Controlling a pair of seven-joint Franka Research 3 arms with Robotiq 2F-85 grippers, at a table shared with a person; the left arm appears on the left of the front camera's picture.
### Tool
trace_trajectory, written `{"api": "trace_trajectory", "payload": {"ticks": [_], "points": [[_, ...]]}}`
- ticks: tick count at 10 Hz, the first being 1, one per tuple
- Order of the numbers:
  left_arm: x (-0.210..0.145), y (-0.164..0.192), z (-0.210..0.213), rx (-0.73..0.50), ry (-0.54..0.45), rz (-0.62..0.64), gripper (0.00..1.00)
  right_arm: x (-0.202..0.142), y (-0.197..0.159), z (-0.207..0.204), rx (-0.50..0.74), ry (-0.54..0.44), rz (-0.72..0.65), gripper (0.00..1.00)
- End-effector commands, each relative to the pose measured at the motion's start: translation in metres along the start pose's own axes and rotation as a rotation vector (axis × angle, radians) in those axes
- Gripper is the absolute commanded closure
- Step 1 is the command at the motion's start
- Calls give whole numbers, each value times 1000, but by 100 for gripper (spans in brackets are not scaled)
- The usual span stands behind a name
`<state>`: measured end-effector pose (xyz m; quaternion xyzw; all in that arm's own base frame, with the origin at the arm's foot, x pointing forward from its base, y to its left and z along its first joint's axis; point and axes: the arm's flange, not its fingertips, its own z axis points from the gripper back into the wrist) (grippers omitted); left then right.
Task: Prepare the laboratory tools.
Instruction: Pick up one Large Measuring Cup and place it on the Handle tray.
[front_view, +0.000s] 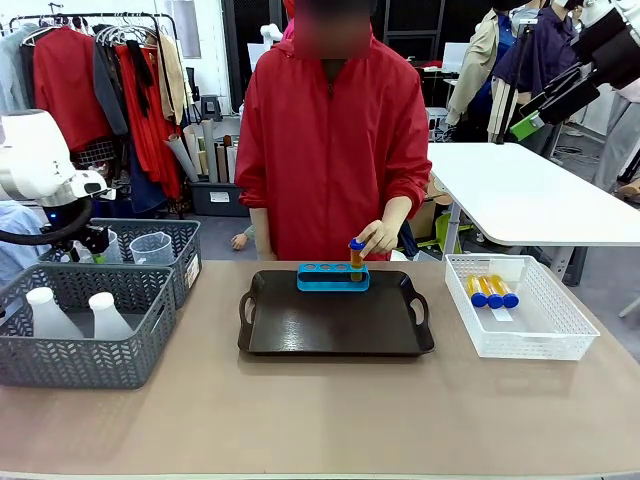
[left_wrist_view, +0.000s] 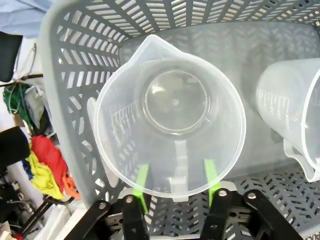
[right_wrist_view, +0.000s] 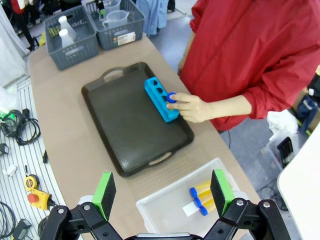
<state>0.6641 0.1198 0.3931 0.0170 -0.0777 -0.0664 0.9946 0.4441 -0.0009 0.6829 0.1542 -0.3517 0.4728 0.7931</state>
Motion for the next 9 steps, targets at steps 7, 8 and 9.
{"api": "trace_trajectory", "payload": {"ticks": [7,8,9], "points": [[-1,0,28,15,-31,-21,100,1,0,1,7,-5,2,0],[-2,-3,48,11,-54,-59,100,1,0,1,7,-5,2,0],[-4,-8,77,-21,-59,-123,100,1,0,1,7,-5,2,0]]}}
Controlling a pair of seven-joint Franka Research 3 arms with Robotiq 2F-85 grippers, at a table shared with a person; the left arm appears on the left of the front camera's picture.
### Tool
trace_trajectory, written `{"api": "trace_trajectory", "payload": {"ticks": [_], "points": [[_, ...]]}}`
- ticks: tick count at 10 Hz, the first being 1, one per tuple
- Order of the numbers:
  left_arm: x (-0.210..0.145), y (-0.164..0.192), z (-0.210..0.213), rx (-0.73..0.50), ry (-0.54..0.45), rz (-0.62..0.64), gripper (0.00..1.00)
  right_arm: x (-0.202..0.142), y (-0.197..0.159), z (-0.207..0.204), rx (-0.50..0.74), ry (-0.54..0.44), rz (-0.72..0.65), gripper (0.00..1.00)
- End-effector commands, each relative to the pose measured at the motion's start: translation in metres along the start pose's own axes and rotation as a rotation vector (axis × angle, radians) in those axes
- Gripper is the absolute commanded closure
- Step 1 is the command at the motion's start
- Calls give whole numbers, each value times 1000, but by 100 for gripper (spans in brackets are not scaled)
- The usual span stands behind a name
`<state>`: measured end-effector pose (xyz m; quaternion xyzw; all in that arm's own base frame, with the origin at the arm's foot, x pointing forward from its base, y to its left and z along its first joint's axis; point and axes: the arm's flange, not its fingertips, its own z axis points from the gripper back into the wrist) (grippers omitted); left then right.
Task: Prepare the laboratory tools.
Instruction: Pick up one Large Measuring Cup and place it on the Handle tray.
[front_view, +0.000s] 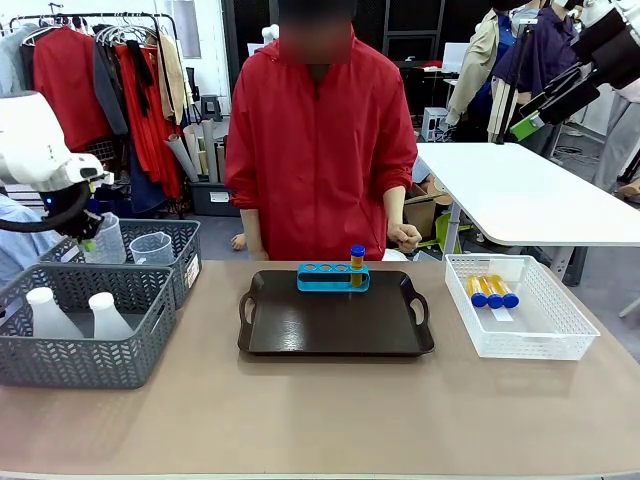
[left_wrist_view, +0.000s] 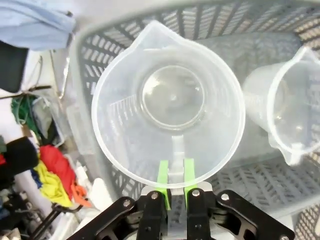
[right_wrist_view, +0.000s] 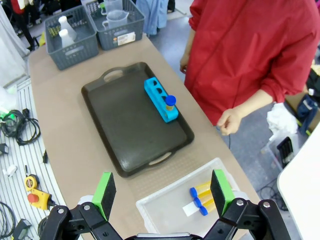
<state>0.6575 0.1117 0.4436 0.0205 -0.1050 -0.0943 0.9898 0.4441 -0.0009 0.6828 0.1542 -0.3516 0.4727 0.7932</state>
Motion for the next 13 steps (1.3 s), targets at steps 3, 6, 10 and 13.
{"api": "trace_trajectory", "payload": {"ticks": [3,6,10,13], "points": [[-11,-21,126,69,-69,-185,100,1,1,1,7,-5,2,0],[-17,-71,224,68,-155,-378,100,1,1,1,7,-5,2,0],[-37,-155,306,53,-171,-673,100,1,1,1,7,-5,2,0],[-35,-183,313,37,-149,-772,100,1,1,1,7,-5,2,0]]}}
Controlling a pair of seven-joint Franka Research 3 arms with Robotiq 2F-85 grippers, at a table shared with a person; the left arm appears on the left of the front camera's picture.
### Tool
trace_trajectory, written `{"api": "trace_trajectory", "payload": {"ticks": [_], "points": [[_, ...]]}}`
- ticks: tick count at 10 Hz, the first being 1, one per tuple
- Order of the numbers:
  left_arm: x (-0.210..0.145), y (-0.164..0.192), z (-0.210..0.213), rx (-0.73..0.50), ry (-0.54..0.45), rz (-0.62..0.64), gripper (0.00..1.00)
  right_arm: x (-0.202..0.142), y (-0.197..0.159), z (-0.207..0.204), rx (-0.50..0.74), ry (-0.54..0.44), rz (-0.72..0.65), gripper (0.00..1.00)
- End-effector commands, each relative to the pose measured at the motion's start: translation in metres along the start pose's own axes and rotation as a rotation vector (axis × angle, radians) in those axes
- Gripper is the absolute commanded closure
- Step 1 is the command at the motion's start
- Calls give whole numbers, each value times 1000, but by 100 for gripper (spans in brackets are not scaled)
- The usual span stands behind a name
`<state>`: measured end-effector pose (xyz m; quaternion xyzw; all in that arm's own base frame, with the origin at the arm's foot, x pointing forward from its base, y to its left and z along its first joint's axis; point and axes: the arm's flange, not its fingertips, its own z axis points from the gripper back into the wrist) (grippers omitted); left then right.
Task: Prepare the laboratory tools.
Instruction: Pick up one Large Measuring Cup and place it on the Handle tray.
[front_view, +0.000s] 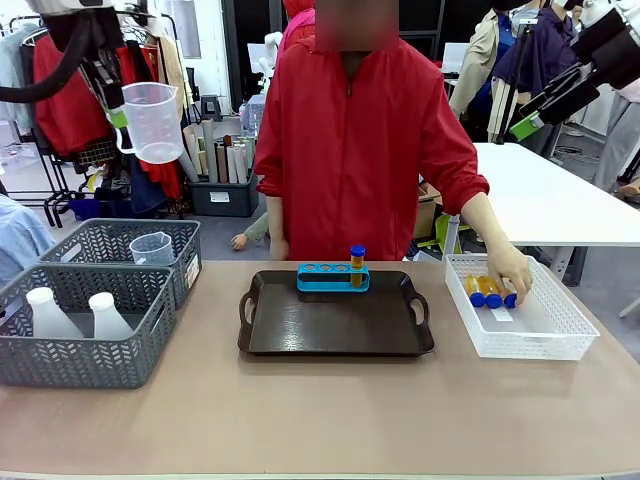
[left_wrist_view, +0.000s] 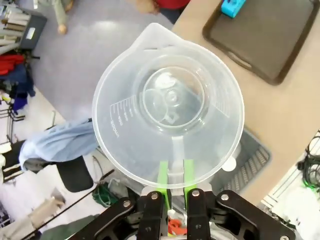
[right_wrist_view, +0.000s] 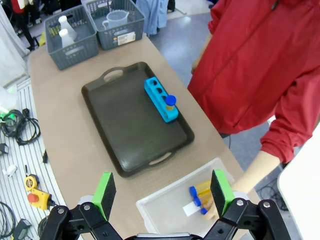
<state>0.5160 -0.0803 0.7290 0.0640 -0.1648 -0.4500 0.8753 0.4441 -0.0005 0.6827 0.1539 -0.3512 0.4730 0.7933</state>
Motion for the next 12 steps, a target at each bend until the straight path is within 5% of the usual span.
{"api": "trace_trajectory", "payload": {"ticks": [1,4,5,12], "points": [[-6,4,3,10,-3,29,100,1,0,1,7,-6,2,0],[-1,2,-2,-1,2,6,100,1,0,1,7,-6,2,0],[2,-11,-50,-64,52,2,100,1,0,1,7,-6,2,0],[99,-111,-108,-117,-40,-283,100,1,0,1,7,-6,2,0]]}}
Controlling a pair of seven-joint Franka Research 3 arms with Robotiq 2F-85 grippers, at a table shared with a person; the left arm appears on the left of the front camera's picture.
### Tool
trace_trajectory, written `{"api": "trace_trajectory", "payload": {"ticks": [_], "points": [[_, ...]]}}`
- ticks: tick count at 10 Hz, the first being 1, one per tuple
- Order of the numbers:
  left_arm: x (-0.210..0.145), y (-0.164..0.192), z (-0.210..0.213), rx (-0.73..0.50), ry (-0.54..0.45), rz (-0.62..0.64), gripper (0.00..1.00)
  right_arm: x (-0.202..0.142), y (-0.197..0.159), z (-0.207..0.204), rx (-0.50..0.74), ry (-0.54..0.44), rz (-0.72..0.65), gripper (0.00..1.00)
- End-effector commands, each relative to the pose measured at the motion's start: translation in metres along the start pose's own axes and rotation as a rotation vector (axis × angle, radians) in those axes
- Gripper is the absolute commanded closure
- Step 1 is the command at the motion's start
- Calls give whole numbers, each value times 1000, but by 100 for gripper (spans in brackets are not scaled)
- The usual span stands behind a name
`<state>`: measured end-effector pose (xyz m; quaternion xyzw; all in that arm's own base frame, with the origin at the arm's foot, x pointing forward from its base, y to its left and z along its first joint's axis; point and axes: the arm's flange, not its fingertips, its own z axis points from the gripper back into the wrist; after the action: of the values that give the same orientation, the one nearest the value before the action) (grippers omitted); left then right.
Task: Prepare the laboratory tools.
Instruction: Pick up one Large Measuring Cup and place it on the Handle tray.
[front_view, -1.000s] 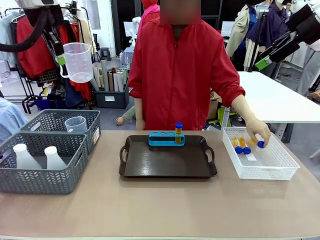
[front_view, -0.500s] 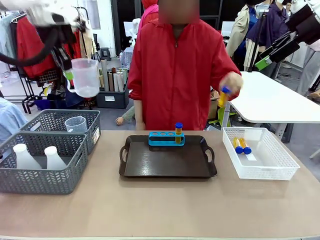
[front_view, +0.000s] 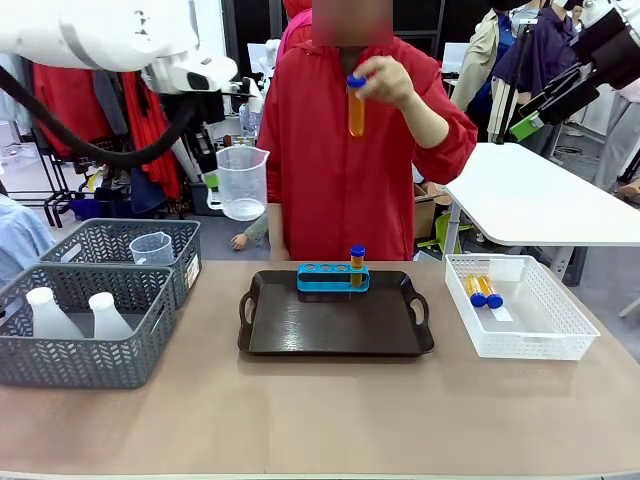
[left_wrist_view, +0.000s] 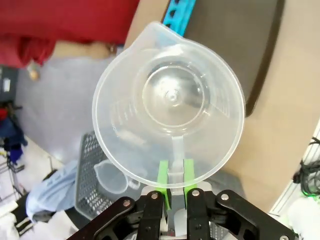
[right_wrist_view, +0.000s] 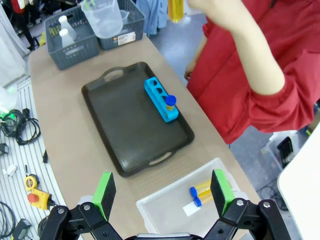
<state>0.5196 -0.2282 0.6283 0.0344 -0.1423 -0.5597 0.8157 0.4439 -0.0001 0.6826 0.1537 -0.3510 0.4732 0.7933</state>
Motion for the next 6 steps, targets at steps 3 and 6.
{"api": "trace_trajectory", "payload": {"ticks": [3,6], "points": [[65,-27,-30,-81,-28,-192,100,0,0,1,6,-7,1,0],[117,-57,-81,-122,-46,-387,100,0,0,1,6,-7,1,0]]}}
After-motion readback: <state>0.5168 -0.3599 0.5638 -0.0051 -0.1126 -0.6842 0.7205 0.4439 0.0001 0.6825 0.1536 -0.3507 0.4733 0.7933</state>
